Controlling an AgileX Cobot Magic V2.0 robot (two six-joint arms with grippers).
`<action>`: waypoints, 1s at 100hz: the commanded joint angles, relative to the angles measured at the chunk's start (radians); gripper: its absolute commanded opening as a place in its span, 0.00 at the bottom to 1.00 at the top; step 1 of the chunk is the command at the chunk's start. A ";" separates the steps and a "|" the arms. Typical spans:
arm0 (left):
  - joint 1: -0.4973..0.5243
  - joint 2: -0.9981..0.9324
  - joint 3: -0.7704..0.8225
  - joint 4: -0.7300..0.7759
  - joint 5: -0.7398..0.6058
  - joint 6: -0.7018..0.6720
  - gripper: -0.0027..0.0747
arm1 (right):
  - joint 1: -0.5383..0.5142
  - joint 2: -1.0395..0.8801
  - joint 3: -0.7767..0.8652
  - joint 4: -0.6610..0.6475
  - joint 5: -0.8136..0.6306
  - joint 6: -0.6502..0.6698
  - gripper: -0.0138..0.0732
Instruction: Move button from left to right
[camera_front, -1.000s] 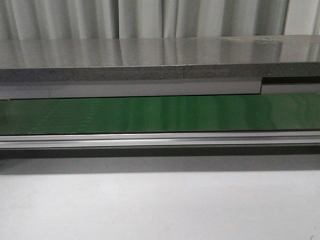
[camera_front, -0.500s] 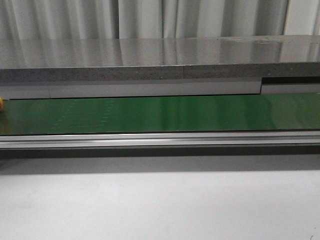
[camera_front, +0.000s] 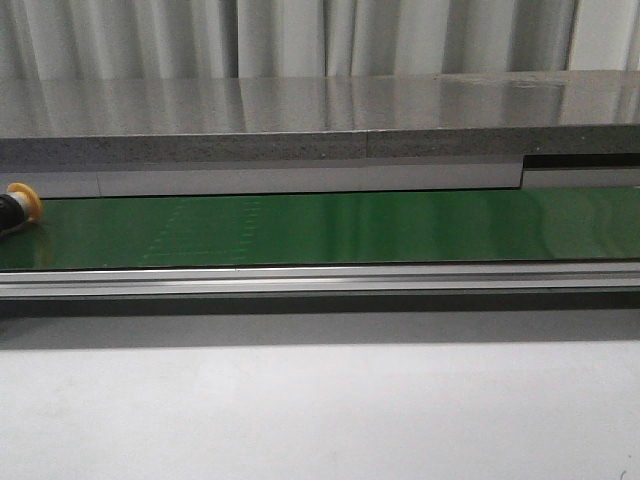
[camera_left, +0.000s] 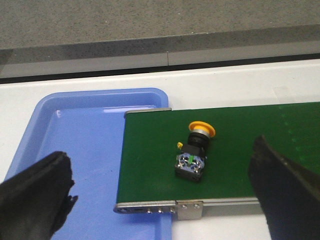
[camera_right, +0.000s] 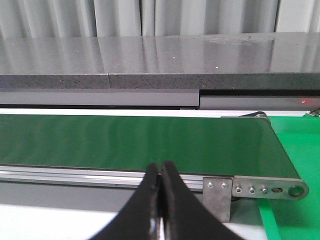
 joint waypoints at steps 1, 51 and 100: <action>-0.025 -0.097 0.061 -0.017 -0.099 0.006 0.93 | -0.005 -0.014 -0.019 -0.003 -0.086 -0.002 0.08; -0.036 -0.599 0.432 -0.067 -0.233 0.006 0.93 | -0.005 -0.014 -0.019 -0.003 -0.086 -0.002 0.08; -0.036 -0.623 0.444 -0.067 -0.280 0.006 0.78 | -0.005 -0.014 -0.019 -0.003 -0.086 -0.002 0.08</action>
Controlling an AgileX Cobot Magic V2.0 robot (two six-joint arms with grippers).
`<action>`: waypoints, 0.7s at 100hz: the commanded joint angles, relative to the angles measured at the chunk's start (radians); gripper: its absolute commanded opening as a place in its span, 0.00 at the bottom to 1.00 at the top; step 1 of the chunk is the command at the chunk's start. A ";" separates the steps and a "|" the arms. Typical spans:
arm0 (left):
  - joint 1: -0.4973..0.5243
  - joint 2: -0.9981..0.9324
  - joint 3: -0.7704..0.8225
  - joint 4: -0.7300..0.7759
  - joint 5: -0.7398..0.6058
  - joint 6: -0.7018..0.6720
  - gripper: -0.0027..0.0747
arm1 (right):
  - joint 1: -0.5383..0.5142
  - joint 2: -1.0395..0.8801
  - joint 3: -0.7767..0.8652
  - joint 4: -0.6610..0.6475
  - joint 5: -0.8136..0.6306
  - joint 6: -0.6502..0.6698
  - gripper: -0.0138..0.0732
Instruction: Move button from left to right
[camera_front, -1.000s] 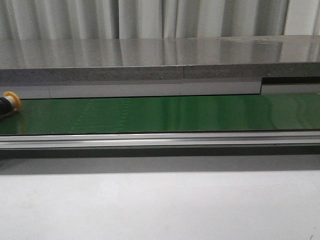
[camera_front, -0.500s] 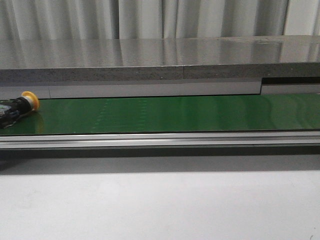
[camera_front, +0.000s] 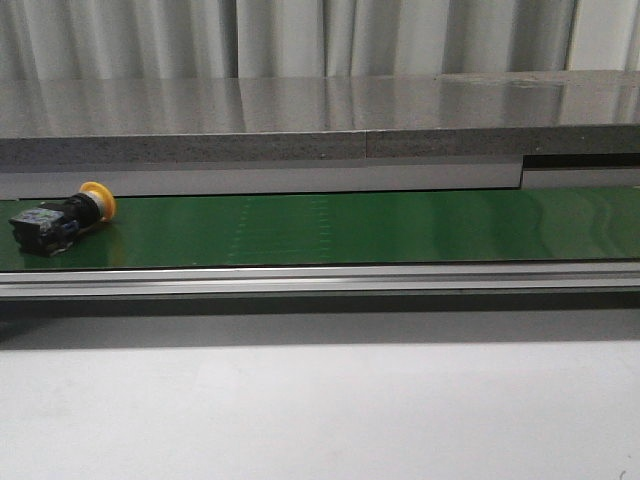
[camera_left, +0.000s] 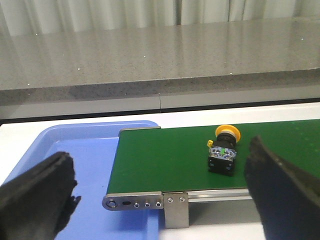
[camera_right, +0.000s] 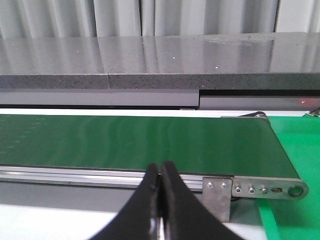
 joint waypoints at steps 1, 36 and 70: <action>-0.006 0.012 -0.027 -0.014 -0.107 -0.001 0.76 | -0.005 -0.014 -0.019 -0.003 -0.086 -0.002 0.08; -0.006 0.012 -0.027 -0.013 -0.114 -0.001 0.01 | -0.005 -0.014 -0.019 -0.003 -0.086 -0.002 0.08; -0.006 0.012 -0.027 -0.015 -0.114 -0.001 0.01 | -0.005 -0.014 -0.019 -0.003 -0.112 -0.002 0.08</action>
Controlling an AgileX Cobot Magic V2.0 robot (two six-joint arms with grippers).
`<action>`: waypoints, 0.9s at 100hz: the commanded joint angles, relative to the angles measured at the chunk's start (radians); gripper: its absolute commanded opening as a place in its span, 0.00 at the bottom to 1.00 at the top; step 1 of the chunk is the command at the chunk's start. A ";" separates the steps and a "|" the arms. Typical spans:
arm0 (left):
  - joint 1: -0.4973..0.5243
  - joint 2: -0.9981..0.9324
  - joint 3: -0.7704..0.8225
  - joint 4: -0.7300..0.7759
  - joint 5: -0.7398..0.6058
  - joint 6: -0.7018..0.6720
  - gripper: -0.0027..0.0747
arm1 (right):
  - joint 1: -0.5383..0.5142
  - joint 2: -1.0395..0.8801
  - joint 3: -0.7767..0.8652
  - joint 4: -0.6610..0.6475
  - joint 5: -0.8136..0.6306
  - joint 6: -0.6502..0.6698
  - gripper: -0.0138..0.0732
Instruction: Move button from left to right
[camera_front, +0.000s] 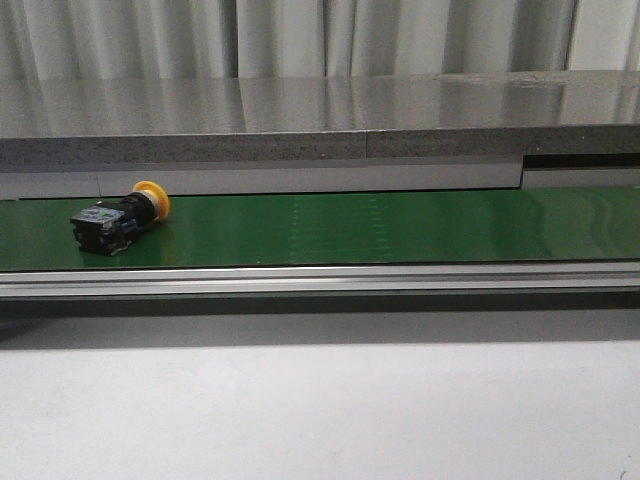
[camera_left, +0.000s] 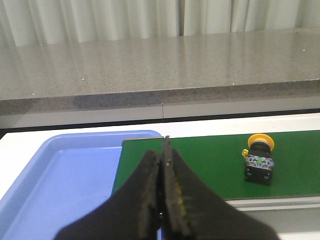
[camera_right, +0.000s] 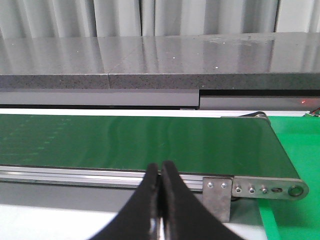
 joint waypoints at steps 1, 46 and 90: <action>-0.006 0.012 -0.027 -0.015 -0.081 -0.001 0.01 | -0.005 -0.014 -0.019 -0.003 -0.114 -0.002 0.08; -0.006 0.012 -0.027 -0.015 -0.081 -0.001 0.01 | -0.006 0.034 -0.185 0.004 -0.009 -0.002 0.08; -0.006 0.012 -0.027 -0.015 -0.081 -0.001 0.01 | -0.006 0.473 -0.594 0.009 0.356 -0.002 0.08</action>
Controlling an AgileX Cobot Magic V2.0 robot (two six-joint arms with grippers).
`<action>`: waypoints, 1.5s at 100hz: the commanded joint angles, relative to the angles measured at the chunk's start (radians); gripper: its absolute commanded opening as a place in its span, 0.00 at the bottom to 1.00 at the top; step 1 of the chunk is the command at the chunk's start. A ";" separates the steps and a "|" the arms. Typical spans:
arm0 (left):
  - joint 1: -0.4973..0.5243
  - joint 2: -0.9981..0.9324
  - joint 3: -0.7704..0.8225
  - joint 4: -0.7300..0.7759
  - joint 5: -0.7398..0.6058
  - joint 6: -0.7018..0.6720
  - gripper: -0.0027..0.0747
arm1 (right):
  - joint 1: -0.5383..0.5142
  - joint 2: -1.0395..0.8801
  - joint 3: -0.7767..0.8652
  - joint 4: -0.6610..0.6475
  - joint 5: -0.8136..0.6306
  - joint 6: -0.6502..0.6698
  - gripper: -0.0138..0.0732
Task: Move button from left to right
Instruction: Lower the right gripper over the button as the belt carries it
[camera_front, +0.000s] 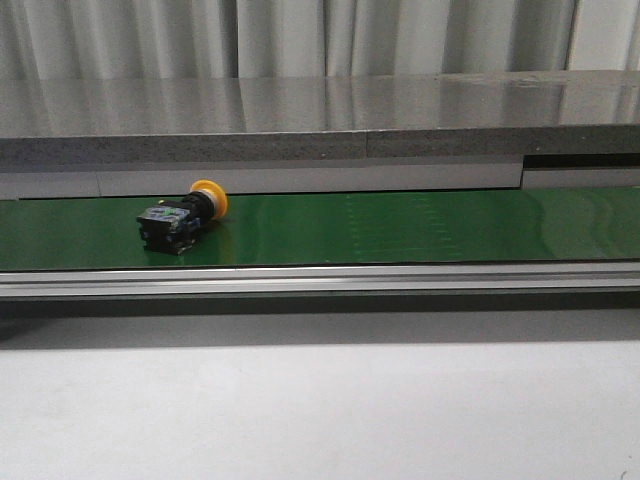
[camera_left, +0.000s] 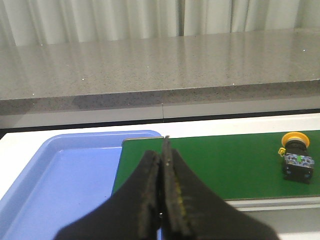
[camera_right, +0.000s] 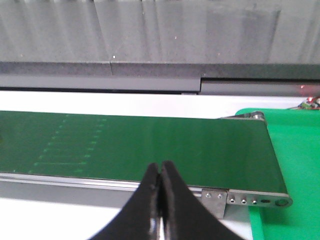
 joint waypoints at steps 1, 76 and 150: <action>-0.006 0.012 -0.027 -0.015 -0.079 -0.001 0.01 | -0.006 0.107 -0.097 0.002 -0.017 -0.002 0.08; -0.006 0.012 -0.027 -0.015 -0.079 -0.001 0.01 | -0.006 0.370 -0.198 0.003 0.043 -0.002 0.25; -0.006 0.012 -0.027 -0.015 -0.079 -0.001 0.01 | -0.006 0.482 -0.260 0.174 0.063 -0.002 0.86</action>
